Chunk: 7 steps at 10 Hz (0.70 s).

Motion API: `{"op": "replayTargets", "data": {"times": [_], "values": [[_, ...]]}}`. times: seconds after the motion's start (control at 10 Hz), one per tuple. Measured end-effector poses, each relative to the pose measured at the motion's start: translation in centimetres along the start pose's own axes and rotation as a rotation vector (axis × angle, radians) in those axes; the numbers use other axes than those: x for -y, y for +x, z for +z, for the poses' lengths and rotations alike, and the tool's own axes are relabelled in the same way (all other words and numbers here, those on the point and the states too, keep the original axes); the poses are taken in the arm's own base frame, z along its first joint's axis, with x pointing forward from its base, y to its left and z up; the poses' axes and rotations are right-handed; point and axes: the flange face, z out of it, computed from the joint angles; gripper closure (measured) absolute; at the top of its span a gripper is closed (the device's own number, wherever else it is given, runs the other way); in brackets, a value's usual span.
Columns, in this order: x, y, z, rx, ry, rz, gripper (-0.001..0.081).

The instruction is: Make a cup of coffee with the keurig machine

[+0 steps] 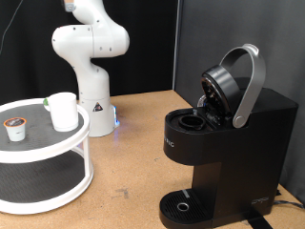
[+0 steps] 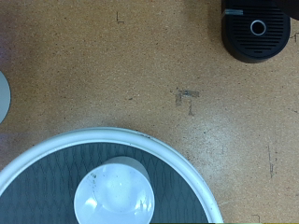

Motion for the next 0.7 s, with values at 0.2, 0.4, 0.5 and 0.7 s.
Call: {"op": "replayTargets", "data": {"times": [0.2,0.4,0.5,0.7], "values": [[-1.7,-2.8,-0.5,-0.020,-0.002,-0.009,0.0004],[-3.2,-5.8,-0.9,-0.012,-0.016,-0.001,0.0004],[-3.7,-6.3,-1.0,-0.012,-0.013,0.001,0.0004],[-3.8,-6.3,-0.9,-0.019,-0.024,-0.004,0.0004]]}}
